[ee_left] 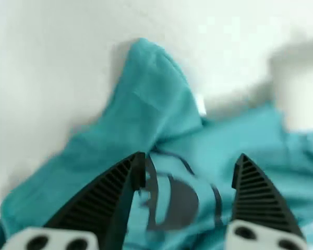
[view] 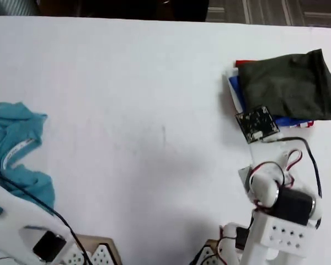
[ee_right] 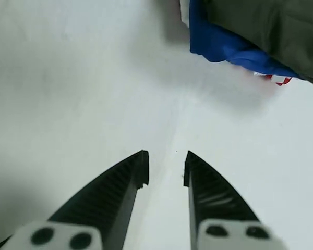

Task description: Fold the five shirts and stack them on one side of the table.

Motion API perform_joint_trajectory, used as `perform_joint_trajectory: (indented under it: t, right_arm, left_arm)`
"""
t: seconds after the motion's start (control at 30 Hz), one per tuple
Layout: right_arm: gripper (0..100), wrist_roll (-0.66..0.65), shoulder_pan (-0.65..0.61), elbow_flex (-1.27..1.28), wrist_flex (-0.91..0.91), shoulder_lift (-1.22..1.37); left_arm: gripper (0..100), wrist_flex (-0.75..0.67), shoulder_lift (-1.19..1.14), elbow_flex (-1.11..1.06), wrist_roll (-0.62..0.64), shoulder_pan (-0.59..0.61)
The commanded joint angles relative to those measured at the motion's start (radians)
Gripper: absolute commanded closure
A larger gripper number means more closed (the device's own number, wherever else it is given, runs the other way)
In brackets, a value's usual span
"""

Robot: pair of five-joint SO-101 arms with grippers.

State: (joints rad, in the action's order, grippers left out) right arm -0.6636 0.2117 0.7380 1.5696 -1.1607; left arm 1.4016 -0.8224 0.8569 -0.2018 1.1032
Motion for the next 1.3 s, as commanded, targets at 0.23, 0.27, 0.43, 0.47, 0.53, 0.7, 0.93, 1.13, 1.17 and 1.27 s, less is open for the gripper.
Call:
perform_joint_trajectory:
  t: [0.23,0.27,0.43,0.47,0.53,0.7,0.93,1.13,1.17,1.27]
  right_arm:
    - [87.8,-0.009,0.002,0.072,0.010,-0.171]
    - [87.8,-0.009,0.002,0.083,0.010,-0.177]
    - [87.8,-0.009,0.002,0.100,0.002,-0.179]
    - [87.8,-0.009,-0.001,0.100,0.001,-0.179]
    - [87.8,-0.009,-0.005,0.104,-0.021,-0.174]
    - [87.8,-0.009,-0.005,0.198,-0.128,-0.173]
    - [87.7,0.000,-0.076,0.370,-0.309,-0.166]
    - [87.6,0.137,-0.361,0.342,-0.404,0.041]
    - [87.6,0.169,-0.409,0.313,-0.423,0.097]
    - [87.6,0.233,-0.533,0.173,-0.443,0.282]
  left_arm:
    - [71,0.002,-0.463,0.593,0.038,0.014]
    - [71,0.002,-0.502,0.615,0.035,0.011]
    - [86,0.078,-0.612,0.684,-0.023,0.003]
    - [96,0.103,-0.618,0.694,-0.020,-0.002]
    - [95,0.163,-0.621,0.719,-0.026,-0.012]
    - [98,0.342,-0.605,0.819,-0.026,-0.077]
    - [97,0.390,-0.417,0.763,-0.020,-0.089]
    - [97,0.390,-0.152,0.489,-0.066,-0.017]
    - [97,0.390,-0.098,0.409,-0.071,-0.008]
    - [97,0.390,0.094,0.147,-0.075,-0.003]
